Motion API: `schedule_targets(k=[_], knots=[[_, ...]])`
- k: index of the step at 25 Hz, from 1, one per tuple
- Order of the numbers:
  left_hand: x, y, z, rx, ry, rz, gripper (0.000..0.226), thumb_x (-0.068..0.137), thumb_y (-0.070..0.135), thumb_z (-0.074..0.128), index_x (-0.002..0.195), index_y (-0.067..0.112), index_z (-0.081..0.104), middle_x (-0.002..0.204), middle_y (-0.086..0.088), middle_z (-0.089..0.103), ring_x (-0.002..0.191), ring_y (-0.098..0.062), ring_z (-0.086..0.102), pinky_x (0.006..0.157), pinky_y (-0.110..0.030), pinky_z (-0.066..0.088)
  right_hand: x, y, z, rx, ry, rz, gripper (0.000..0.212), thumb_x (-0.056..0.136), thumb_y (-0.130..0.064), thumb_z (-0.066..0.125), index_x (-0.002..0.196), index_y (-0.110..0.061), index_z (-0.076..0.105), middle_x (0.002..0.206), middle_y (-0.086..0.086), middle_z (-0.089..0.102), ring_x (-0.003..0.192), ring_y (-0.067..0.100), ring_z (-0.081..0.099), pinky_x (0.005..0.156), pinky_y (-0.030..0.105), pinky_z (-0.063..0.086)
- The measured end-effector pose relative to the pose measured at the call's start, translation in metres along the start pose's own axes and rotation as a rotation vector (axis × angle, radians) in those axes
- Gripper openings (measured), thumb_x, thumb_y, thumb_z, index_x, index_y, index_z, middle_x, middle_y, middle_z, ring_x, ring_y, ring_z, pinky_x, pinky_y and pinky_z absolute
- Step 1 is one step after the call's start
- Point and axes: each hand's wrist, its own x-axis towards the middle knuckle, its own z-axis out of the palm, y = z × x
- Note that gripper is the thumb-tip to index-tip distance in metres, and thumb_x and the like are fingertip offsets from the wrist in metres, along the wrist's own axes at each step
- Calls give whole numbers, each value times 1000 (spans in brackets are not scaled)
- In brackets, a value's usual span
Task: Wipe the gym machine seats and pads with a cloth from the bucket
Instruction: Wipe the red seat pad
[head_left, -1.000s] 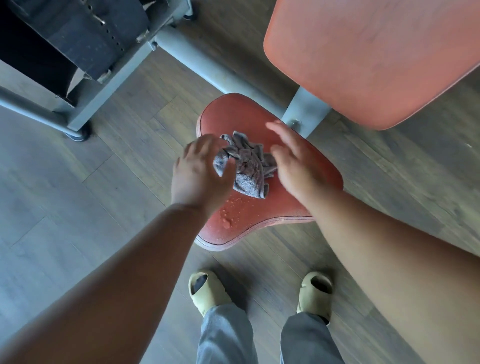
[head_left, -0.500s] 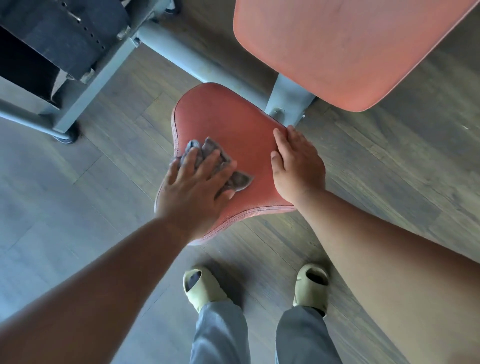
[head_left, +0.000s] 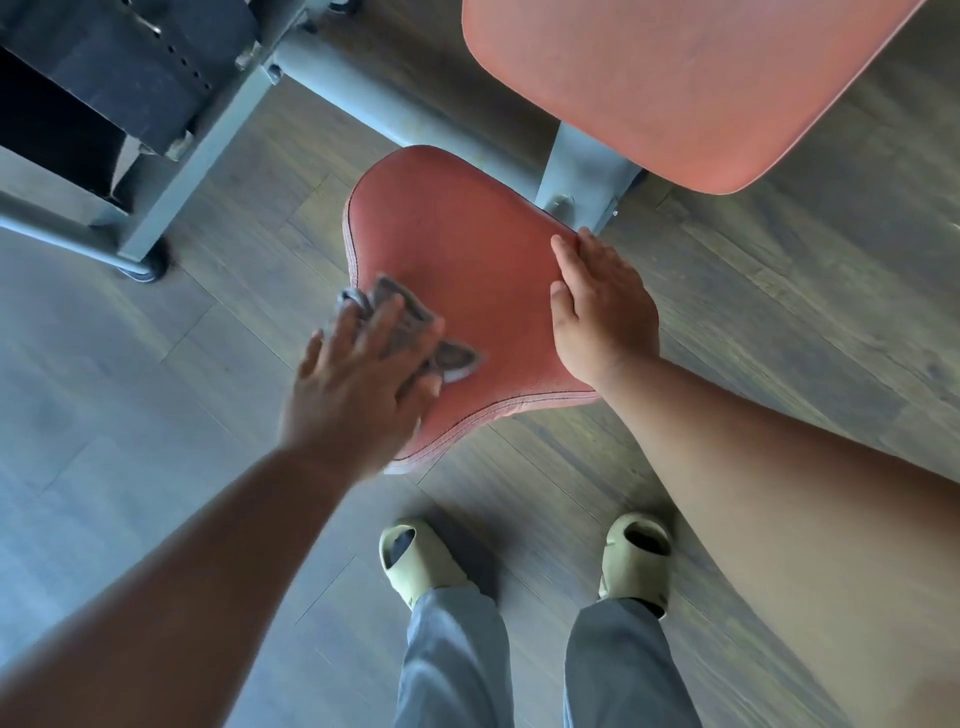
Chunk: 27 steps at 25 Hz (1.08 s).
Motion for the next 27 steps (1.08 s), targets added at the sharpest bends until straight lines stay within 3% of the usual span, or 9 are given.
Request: schedule_targets(k=[2,3,7,9,11,14,19,23,27], knots=[[41,9,-2,-80,-6,-172,52,98,57,34,149,53,26,166,6,17,150,-35,13,118,-56,22,2,0,-2,5,-13,4,54,101,-30,31,154,-20,34,162,9,31,149,27,29,122,42,22],[53,24,-1,-48,-31,-153,52,98,57,33,149,54,25,166,7,14,151,-35,10,119,-57,19,2,1,-2,11,-20,-1,54,101,-30,31,154,-20,34,162,9,31,149,28,29,122,42,22],[-8,49,24,137,49,256,51,97,52,39,148,46,39,161,3,32,147,-40,23,117,-60,18,1,3,0,24,23,-30,54,100,-31,33,152,-18,39,159,12,35,147,30,33,121,42,24],[-53,24,28,60,134,154,50,95,53,46,145,44,47,157,1,40,144,-40,30,115,-60,24,-1,1,0,17,21,-12,54,100,-31,32,153,-19,39,160,11,35,147,29,32,121,42,24],[-58,4,24,-14,125,-31,55,93,59,44,146,45,43,160,0,34,145,-40,26,115,-60,26,-1,1,-1,4,14,4,54,101,-31,32,153,-20,37,161,11,33,148,29,30,121,41,22],[-1,9,13,-67,98,-246,58,94,62,39,148,46,34,159,-2,28,138,-42,32,108,-57,35,0,-2,-3,-20,-22,-2,54,102,-31,30,155,-21,32,163,10,27,150,28,25,122,41,20],[73,19,1,-158,-5,-371,64,95,62,37,153,43,19,160,-6,16,131,-43,37,99,-54,40,3,-2,-5,-60,-104,24,54,106,-31,28,159,-24,21,167,8,14,153,27,15,124,41,13],[-8,12,12,-238,136,-401,64,95,55,44,154,37,26,147,-9,33,118,-44,46,94,-54,45,1,-5,-5,-53,-71,26,54,105,-30,30,158,-24,24,166,9,18,152,28,19,123,43,17],[-56,15,22,-675,142,-618,65,95,50,49,153,44,21,141,-10,39,120,-39,50,96,-47,45,-3,-8,-4,-50,-30,13,54,103,-29,31,156,-21,31,164,12,26,149,31,27,120,46,24]])
